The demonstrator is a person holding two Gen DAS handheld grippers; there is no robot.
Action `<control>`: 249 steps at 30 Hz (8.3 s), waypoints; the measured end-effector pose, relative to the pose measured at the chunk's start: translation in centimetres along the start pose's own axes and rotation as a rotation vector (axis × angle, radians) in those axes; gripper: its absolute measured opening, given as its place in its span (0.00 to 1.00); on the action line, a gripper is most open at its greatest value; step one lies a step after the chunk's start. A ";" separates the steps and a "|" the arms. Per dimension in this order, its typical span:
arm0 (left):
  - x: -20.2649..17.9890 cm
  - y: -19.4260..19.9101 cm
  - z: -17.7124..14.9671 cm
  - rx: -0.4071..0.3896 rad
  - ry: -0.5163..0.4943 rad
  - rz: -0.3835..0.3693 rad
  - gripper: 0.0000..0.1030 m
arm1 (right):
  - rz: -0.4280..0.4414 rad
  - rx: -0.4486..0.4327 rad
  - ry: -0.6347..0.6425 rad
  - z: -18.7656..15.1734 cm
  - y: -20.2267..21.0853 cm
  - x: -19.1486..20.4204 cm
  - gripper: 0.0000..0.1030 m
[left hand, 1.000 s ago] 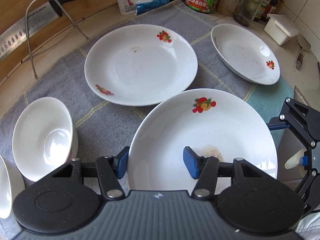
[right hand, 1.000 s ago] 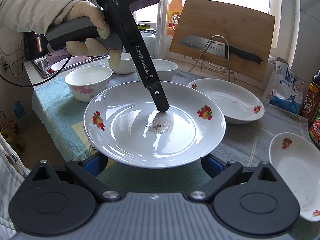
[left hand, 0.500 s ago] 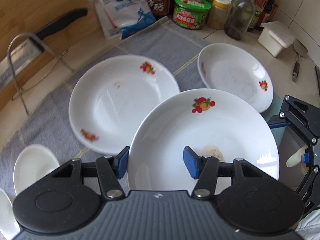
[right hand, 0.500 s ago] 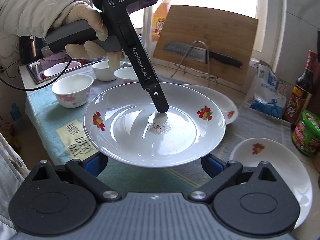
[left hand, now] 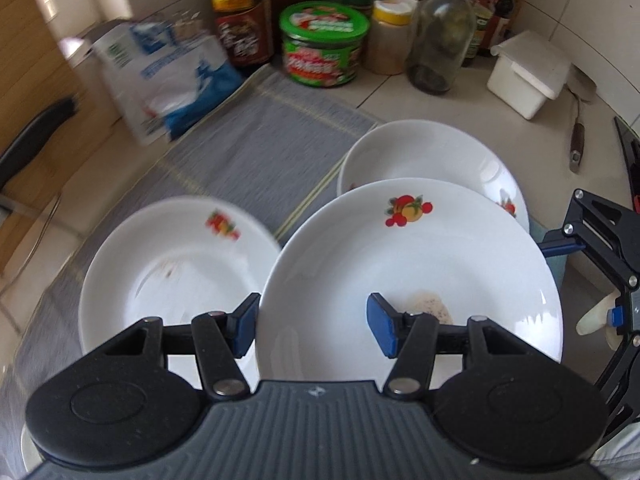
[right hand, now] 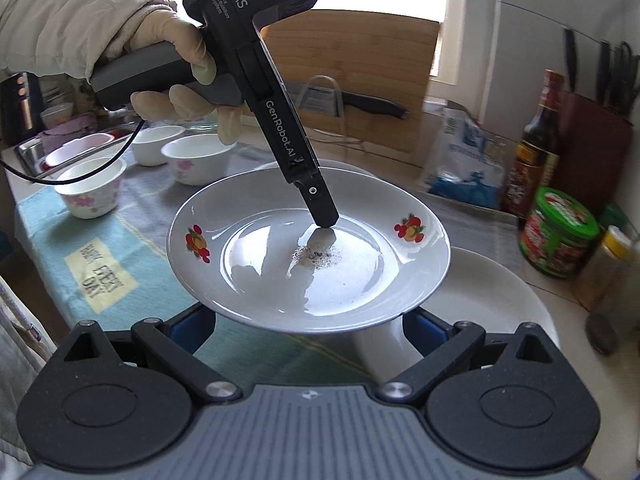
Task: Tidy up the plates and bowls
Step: 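Carry the stained plate with the left tool and lower it onto another white plate, then open the left tool to release the stacked plate, then withdraw the left tool while the right tool approaches a white flower plate, then close the right tool on the rim of the white flower plate, then lift the plate with the right tool and carry it toward the plate stack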
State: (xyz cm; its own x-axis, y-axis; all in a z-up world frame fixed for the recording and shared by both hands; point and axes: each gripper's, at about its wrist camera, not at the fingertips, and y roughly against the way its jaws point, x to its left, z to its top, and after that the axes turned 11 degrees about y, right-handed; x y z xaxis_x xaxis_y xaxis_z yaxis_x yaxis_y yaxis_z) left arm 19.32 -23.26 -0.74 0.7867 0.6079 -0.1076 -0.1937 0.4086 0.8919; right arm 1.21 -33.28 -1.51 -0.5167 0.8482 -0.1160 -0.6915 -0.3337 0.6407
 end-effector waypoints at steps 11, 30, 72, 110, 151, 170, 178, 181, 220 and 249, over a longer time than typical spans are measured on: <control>-3.1 -3.2 4.1 0.013 -0.110 -0.057 0.54 | -0.105 0.027 -0.102 -1.3 1.6 -1.9 0.99; -7.1 -8.2 6.0 0.063 -0.267 -0.120 0.55 | -0.209 0.057 -0.272 -4.3 3.4 -2.9 0.99; -6.7 -8.5 7.0 0.003 -0.177 -0.141 0.63 | -0.214 0.121 -0.252 -3.7 2.9 -3.2 1.00; -0.1 3.0 -11.8 -0.356 0.218 0.132 0.85 | -0.256 0.189 -0.231 2.4 0.7 0.7 1.00; 6.4 -2.9 -12.0 -0.392 0.459 0.274 1.00 | 0.238 0.241 -0.003 14.4 -17.6 -8.6 1.00; 6.1 -2.7 -12.4 -0.433 0.447 0.271 1.00 | 0.423 0.385 -0.135 14.4 -27.2 -10.3 1.00; 6.2 -2.7 -12.1 -0.414 0.441 0.265 1.00 | 0.496 0.401 -0.073 15.2 -28.3 -10.9 1.00; 6.3 -2.8 -12.1 -0.416 0.437 0.262 1.00 | 0.525 0.406 -0.057 15.4 -28.4 -11.1 1.00; 6.2 -2.3 -11.7 -0.363 0.420 0.261 0.98 | 0.757 0.454 -0.205 16.8 -29.8 -13.1 1.00; 1.8 3.2 -12.9 -0.362 0.324 0.212 0.96 | 0.671 0.345 -0.238 16.5 -20.2 -11.8 1.00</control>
State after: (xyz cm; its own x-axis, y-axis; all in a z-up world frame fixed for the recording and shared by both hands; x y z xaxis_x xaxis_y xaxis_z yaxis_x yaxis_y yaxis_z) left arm 12.61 -12.08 -3.78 0.4979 0.8586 -0.1222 -0.5639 0.4276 0.7065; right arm 29.56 -29.79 -0.58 -0.6192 0.5890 0.5193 -0.0548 -0.6921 0.7197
